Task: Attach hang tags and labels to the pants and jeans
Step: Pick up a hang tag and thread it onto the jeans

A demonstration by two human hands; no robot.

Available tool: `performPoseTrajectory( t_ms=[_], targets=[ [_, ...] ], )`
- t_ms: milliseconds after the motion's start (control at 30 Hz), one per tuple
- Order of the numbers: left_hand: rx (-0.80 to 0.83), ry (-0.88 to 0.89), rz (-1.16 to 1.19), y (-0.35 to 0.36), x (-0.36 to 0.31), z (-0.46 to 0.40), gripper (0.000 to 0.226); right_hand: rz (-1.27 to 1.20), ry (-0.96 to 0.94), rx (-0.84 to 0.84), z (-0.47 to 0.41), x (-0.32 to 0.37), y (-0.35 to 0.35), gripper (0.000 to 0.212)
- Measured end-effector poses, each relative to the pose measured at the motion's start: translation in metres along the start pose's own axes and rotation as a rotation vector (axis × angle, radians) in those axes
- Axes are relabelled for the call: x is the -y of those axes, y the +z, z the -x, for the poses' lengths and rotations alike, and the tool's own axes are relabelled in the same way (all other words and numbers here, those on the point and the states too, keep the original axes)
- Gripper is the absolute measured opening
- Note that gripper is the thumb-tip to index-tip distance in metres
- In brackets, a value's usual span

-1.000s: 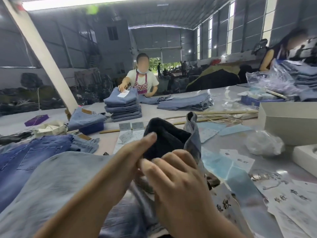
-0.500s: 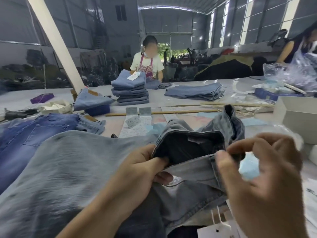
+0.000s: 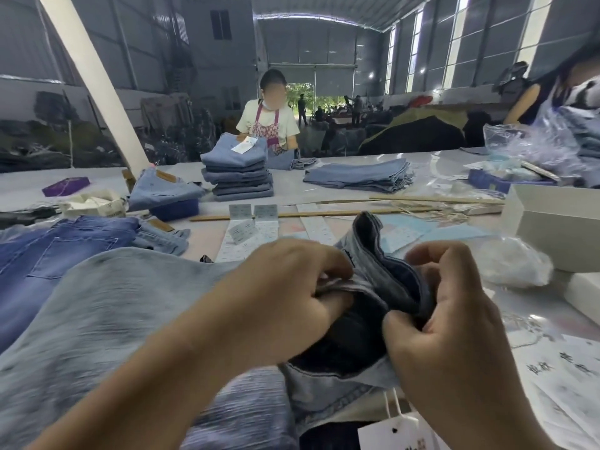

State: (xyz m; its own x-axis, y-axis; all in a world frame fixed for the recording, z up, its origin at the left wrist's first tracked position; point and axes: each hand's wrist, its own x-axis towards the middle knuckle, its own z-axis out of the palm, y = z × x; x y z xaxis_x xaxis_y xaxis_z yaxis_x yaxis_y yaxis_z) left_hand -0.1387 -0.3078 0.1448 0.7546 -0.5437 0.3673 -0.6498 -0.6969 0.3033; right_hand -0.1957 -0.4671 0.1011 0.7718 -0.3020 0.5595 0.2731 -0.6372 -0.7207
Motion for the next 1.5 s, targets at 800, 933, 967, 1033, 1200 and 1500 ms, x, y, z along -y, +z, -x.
performPoseTrajectory(
  t_ms=[800,933,967,1033,1200,1500],
  targets=[
    [0.209,-0.173,0.735,0.032,0.034,0.017,0.048,0.173,-0.024,0.228,-0.010,-0.014,0.007,0.050],
    [0.194,-0.157,0.752,0.031,0.036,0.019,0.055,0.119,0.020,0.255,-0.010,-0.012,0.007,0.064],
    [0.191,-0.159,0.764,0.031,0.036,0.019,0.055,0.116,0.023,0.267,-0.010,-0.012,0.007,0.069],
    [0.191,-0.171,0.804,0.031,0.037,0.020,0.056,0.121,0.024,0.289,-0.010,-0.012,0.008,0.073],
    [0.169,-0.197,0.906,0.034,0.040,0.021,0.043,0.117,0.010,0.308,-0.009,-0.015,0.007,0.076],
    [0.117,-0.197,0.940,0.039,0.037,0.020,0.026,0.066,-0.018,0.320,-0.005,-0.019,0.003,0.071]
  ],
)
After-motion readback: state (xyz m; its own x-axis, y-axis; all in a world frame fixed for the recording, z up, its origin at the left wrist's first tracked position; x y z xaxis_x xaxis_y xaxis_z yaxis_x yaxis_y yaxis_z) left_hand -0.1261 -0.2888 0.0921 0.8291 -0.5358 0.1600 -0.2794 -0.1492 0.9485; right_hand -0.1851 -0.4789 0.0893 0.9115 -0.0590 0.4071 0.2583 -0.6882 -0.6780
